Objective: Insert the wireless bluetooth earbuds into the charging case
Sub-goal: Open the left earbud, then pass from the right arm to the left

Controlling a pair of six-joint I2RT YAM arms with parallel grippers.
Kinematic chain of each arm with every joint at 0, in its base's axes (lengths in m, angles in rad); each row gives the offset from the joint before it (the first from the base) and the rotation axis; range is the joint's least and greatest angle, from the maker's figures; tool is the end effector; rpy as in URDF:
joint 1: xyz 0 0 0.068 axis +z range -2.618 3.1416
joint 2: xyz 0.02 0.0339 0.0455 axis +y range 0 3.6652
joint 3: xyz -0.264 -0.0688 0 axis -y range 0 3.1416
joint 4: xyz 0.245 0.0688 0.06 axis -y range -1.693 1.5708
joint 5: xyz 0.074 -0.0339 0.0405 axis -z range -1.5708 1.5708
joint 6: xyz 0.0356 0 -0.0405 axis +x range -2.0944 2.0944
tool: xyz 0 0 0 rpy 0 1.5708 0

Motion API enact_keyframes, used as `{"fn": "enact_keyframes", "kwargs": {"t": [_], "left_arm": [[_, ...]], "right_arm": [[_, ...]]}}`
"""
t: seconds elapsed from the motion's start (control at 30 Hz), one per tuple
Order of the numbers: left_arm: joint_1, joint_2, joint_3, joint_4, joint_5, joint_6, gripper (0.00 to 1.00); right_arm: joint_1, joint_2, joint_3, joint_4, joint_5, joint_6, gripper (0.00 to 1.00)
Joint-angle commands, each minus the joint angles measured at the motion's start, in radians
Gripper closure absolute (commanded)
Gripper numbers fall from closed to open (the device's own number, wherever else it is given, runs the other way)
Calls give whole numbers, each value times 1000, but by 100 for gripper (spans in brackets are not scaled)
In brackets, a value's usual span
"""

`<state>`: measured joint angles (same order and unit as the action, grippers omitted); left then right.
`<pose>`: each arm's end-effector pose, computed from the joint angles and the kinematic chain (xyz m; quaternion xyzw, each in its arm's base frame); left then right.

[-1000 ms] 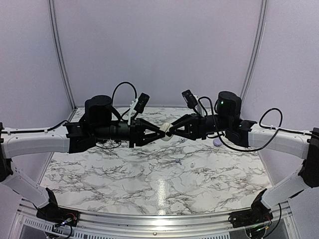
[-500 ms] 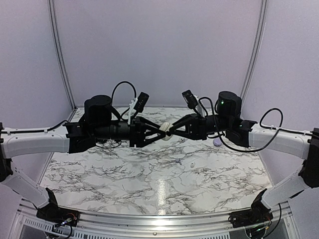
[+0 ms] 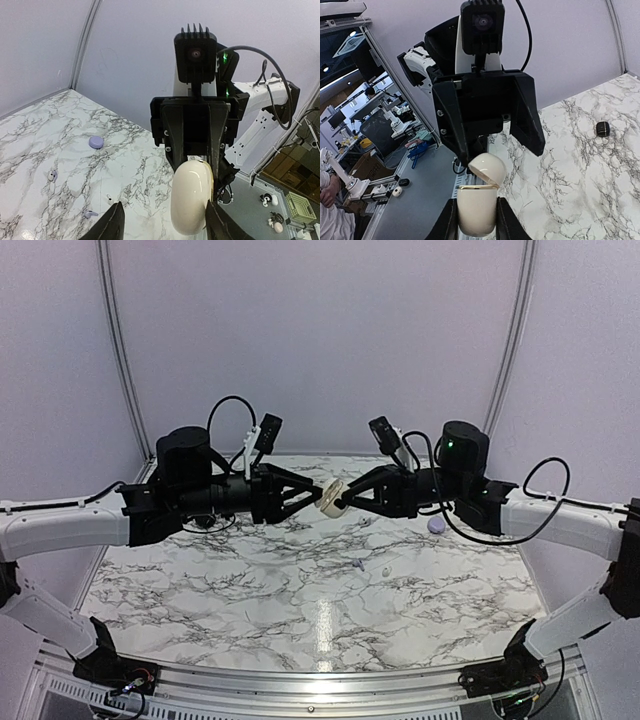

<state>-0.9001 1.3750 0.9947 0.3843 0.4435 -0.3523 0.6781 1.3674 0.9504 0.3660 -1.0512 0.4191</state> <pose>0.1898 -0.2638 0.3376 0.3362 0.6206 -0.5308 0.4691 0.2193 0.2164 0.3230 -0.4237 0.5772 0.6211 0.3188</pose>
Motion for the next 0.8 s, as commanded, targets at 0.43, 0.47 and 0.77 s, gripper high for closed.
{"fn": "enact_keyframes", "kwargs": {"t": [0.43,0.47,0.77], "left_arm": [[27,-154,-245,322,-15,61,34],[25,-164,-262,375,-15,75,35],[-23,-147,-254,540,-89,179,38]], "right_arm": [[-17,-29,-59,396,113,169,100],[-17,-23,-64,450,132,194,100],[23,51,-56,770,265,316,100]]}}
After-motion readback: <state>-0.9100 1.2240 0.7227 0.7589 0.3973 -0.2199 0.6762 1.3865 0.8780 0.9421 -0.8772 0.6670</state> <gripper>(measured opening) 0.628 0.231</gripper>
